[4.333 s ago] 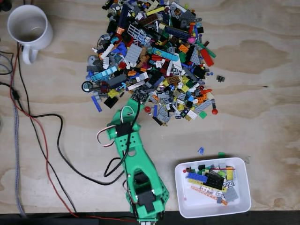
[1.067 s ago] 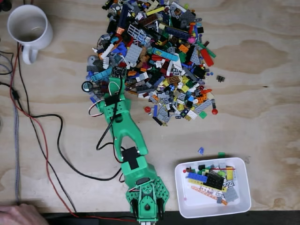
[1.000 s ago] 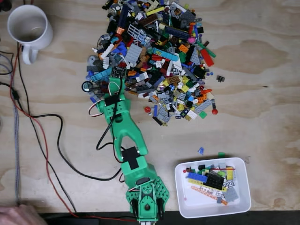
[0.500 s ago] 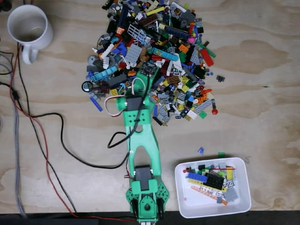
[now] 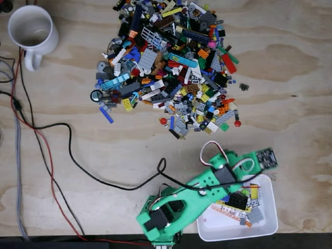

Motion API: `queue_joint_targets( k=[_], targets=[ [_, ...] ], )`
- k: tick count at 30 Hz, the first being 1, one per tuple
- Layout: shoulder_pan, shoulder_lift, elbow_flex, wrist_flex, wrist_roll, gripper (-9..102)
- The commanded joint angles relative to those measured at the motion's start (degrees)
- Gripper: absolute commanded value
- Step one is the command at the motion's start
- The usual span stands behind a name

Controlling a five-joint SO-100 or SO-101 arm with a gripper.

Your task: Find the closest Lego and put it in the bin.

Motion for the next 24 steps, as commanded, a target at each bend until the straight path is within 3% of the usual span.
queue_joint_targets(
  k=[1, 6, 8, 12, 15, 18, 24],
  targets=[
    [13.9, 5.6, 2.2, -3.1, -7.2, 11],
    [20.3, 6.9, 7.2, -6.4, -11.6, 14],
    [20.7, 6.9, 8.3, -7.9, -11.8, 20],
    [19.5, 7.1, 8.4, -10.7, -9.7, 23],
    [16.9, 7.1, 7.6, -13.0, -6.8, 23],
    [15.3, 7.3, 6.2, -12.6, -6.2, 13],
    [8.9, 7.4, 3.9, -12.6, -3.6, 36]
  ],
)
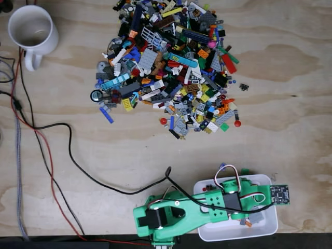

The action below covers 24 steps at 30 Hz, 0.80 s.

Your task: Find the closest Lego and put it in the bin.

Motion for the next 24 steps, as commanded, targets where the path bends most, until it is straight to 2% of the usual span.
queue_joint_targets(
  k=[1, 8, 13, 15, 18, 24],
  targets=[
    [-10.0, 3.6, -6.2, -0.4, 2.5, 37],
    [-41.9, 7.0, -2.3, -12.0, 10.0, 34],
    [-61.7, 16.3, 14.0, -24.0, 12.7, 30],
    [-67.5, 20.9, 19.5, -26.6, 14.2, 30],
    [-74.4, 20.5, 20.4, -25.2, 17.3, 29],
    [-80.9, 15.7, 20.8, -26.7, 19.1, 29]
  ],
)
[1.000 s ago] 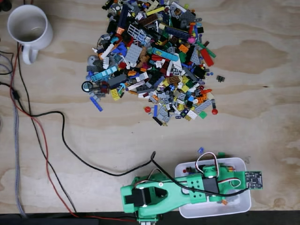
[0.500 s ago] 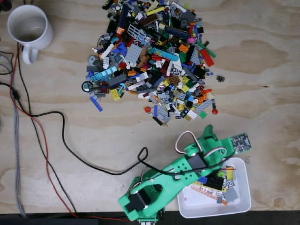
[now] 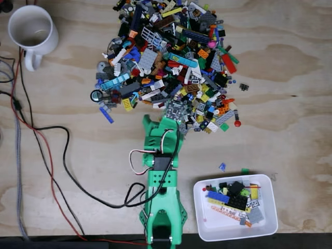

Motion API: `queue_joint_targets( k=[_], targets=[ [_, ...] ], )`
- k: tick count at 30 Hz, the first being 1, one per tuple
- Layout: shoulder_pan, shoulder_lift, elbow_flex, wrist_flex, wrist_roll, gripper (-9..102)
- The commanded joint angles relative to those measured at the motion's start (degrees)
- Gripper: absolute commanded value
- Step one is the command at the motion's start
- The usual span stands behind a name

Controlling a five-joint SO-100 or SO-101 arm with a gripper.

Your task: Find the closest Lego and put it in the bin.

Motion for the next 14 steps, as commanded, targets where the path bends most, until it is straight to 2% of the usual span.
queue_joint_targets(
  k=[1, 14],
  targets=[
    [-4.2, -0.7, -1.2, -1.7, 1.2, 29],
    [-4.3, 2.5, 0.5, 0.2, 0.0, 29]
  ],
)
